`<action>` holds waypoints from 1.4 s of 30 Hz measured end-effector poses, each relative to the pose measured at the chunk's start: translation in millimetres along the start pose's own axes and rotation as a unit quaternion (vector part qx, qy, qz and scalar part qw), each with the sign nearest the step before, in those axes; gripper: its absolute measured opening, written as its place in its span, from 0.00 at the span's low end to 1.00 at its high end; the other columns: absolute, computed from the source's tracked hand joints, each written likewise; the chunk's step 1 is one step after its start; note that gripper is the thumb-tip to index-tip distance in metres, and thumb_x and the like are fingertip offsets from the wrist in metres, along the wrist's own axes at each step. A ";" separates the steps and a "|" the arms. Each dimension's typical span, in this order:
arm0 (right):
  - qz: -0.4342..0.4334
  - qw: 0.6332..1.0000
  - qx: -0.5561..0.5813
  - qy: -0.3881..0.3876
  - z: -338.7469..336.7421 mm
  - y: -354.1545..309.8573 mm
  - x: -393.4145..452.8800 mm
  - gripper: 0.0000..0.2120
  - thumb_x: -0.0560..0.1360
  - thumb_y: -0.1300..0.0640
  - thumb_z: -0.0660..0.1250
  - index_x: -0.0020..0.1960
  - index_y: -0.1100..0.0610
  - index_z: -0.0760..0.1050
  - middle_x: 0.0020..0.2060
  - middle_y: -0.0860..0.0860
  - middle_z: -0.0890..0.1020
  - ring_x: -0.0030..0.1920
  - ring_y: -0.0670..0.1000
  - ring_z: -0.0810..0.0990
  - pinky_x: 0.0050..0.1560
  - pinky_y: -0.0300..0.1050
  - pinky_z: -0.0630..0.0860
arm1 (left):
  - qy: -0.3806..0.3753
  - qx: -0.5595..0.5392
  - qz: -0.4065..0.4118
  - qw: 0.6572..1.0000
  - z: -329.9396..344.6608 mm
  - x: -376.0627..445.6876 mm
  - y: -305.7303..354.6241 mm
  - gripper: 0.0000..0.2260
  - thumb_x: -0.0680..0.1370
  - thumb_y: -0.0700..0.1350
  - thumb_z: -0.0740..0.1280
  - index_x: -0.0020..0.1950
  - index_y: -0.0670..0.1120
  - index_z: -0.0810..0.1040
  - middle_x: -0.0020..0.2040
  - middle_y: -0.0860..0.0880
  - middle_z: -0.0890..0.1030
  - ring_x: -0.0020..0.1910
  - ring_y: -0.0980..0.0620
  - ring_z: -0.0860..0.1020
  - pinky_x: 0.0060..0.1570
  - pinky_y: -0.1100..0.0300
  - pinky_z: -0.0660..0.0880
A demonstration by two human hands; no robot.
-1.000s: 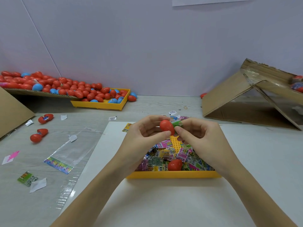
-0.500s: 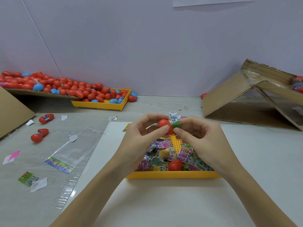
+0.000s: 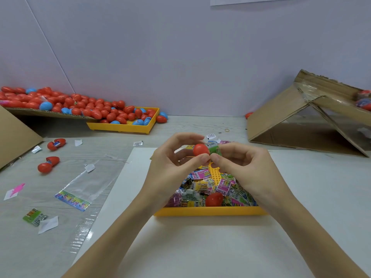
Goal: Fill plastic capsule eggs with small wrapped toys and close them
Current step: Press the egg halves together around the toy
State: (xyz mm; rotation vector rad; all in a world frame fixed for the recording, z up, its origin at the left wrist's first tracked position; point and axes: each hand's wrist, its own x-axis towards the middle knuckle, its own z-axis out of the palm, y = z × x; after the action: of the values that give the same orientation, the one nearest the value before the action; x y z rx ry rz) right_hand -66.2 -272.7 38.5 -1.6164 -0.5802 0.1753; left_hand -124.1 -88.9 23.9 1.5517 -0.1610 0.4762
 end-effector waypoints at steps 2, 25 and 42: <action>0.029 0.999 0.030 -0.003 1.8 0.7 -0.2 0.15 0.71 0.48 0.76 0.55 0.52 0.86 0.46 0.48 0.89 0.49 0.48 0.88 0.52 0.38 0.82 | 0.014 0.012 0.023 1.000 -0.4 0.2 -0.8 0.15 0.72 0.45 0.80 0.57 0.51 0.82 0.55 0.50 0.86 0.52 0.47 0.86 0.49 0.60 0.82; 0.311 0.849 0.417 -0.097 12.4 -6.3 0.4 0.10 0.67 0.52 0.79 0.46 0.55 0.89 0.48 0.53 0.87 0.46 0.49 0.86 0.46 0.39 0.82 | 0.047 0.359 0.241 0.901 4.2 -2.6 -7.1 0.20 0.77 0.43 0.73 0.69 0.44 0.80 0.51 0.53 0.83 0.48 0.54 0.80 0.53 0.67 0.77; 0.329 0.847 0.409 -0.088 5.9 -6.9 2.4 0.14 0.66 0.53 0.80 0.48 0.59 0.88 0.49 0.58 0.87 0.50 0.54 0.87 0.48 0.43 0.84 | 0.028 0.335 0.211 0.918 -2.3 -5.1 -1.2 0.22 0.73 0.47 0.78 0.66 0.46 0.82 0.53 0.51 0.87 0.50 0.56 0.85 0.54 0.58 0.82</action>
State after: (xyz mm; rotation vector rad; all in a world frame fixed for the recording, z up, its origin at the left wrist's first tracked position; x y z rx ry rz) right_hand -68.5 -266.2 44.8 -0.8906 -0.0172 0.9581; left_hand -128.7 -87.7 20.7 2.1824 -0.3154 0.9913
